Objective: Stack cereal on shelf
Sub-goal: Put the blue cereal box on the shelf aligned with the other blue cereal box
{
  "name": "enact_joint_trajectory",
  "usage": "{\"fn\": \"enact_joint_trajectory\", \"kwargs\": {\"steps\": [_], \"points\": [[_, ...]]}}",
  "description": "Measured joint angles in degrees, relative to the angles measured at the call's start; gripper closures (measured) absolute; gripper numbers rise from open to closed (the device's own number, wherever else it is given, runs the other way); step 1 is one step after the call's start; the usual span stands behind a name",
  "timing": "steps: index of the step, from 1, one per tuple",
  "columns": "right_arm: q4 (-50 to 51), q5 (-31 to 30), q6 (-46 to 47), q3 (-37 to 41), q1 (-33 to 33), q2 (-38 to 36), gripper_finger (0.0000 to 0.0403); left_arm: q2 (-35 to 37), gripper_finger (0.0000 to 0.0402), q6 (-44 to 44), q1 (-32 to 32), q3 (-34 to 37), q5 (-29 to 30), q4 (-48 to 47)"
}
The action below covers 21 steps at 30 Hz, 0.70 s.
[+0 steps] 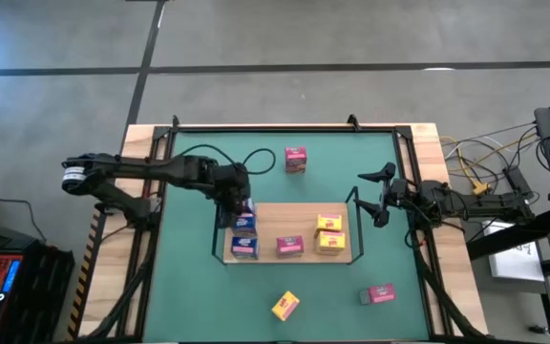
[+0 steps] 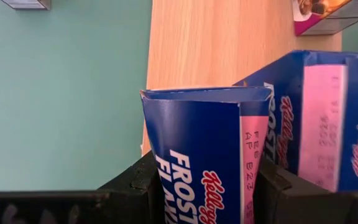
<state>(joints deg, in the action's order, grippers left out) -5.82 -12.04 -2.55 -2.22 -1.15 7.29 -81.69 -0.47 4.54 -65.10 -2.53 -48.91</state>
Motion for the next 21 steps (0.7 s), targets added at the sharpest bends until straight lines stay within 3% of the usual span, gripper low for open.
{"fn": "enact_joint_trajectory", "kwargs": {"steps": [14,21], "points": [[0.0,0.0,0.0,0.0,0.0,0.0,0.0033,-1.1,0.027,0.7,0.0,-0.7,-0.1,0.8],[0.0,0.0,0.0,0.0,0.0,0.0,0.0033,-1.1,0.0245,1.2,0.0,-0.7,-0.1,2.3]]}}
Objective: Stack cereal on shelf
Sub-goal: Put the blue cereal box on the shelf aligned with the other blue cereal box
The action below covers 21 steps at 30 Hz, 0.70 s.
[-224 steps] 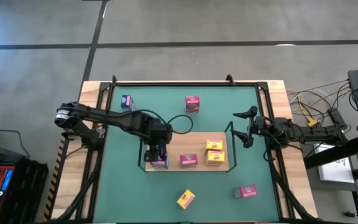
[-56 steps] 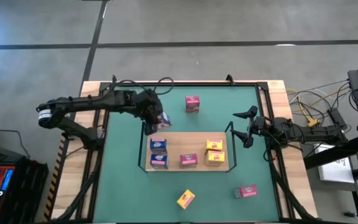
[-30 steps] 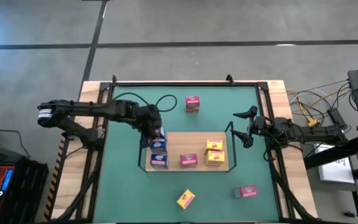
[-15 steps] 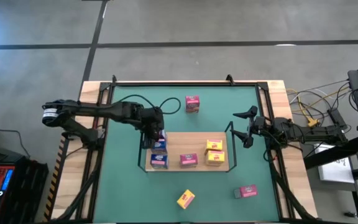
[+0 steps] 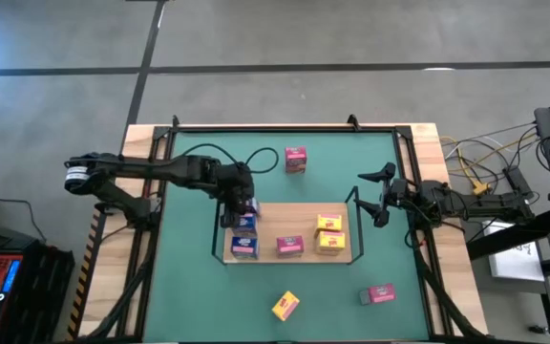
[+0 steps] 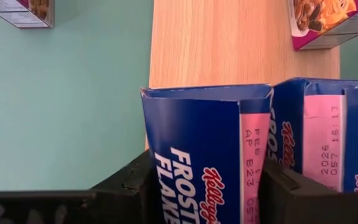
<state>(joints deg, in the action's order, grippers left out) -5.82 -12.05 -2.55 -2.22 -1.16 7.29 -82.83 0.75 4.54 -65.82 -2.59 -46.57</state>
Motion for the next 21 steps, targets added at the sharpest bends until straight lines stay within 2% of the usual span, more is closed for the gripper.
{"fn": "enact_joint_trajectory", "kwargs": {"steps": [21], "points": [[0.0,0.0,0.0,0.0,0.0,0.0,0.0033,-1.1,0.019,-1.3,0.0,0.0,-0.6,-0.6]]}}
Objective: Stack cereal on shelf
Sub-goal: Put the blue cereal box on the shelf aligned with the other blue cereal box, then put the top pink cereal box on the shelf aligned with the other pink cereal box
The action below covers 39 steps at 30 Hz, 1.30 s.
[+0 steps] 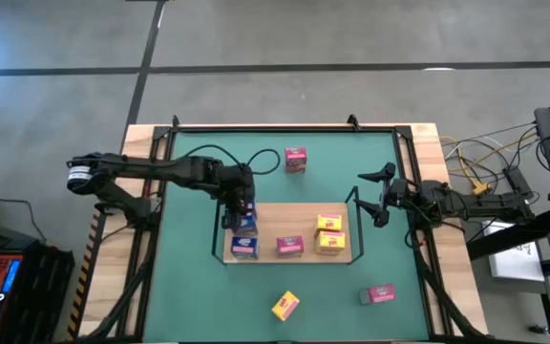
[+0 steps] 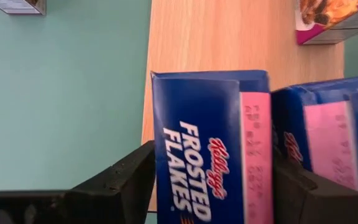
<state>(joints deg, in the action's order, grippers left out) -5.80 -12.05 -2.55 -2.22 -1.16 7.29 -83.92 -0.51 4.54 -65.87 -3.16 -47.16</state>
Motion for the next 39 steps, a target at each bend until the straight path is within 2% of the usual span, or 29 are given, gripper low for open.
{"fn": "enact_joint_trajectory", "kwargs": {"steps": [15,24,32,39], "points": [[0.0,0.0,0.0,0.0,0.0,0.0,0.0033,4.1,0.0154,0.0,0.0,0.0,-0.6,-0.7],[0.0,0.0,0.0,0.0,0.0,0.0,0.0033,9.5,0.0151,0.2,0.0,0.0,-0.3,-1.3],[0.0,0.0,0.0,0.0,0.0,0.0,0.0033,14.6,0.0151,1.5,0.0,0.0,1.9,-1.5],[0.0,0.0,0.0,0.0,0.0,0.0,0.0033,19.9,0.0161,2.1,0.0,0.0,8.0,-6.8]]}}
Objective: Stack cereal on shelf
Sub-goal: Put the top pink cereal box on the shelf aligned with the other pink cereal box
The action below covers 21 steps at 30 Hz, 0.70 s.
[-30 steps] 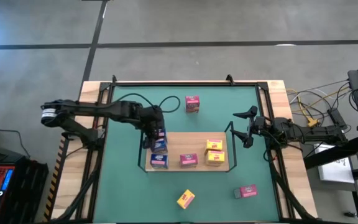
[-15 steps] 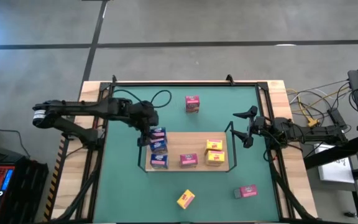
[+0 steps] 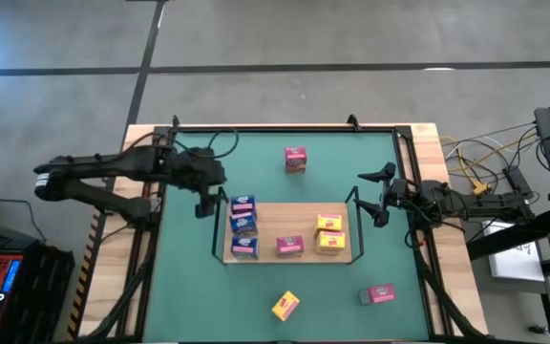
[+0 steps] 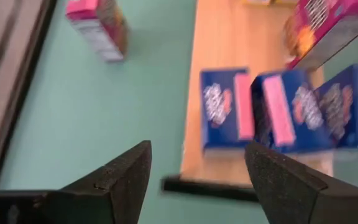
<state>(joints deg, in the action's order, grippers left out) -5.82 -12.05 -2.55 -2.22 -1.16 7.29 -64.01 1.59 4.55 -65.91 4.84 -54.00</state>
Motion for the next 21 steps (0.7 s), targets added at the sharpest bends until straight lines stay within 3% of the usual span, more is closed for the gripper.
{"fn": "enact_joint_trajectory", "kwargs": {"steps": [12,21], "points": [[0.0,0.0,0.0,0.0,0.0,0.0,0.0033,5.0,0.0169,0.9,0.0,2.7,2.8,-6.0],[0.0,0.0,0.0,0.0,0.0,0.0,0.0033,12.3,0.0169,-1.7,0.0,13.3,3.7,2.9]]}}
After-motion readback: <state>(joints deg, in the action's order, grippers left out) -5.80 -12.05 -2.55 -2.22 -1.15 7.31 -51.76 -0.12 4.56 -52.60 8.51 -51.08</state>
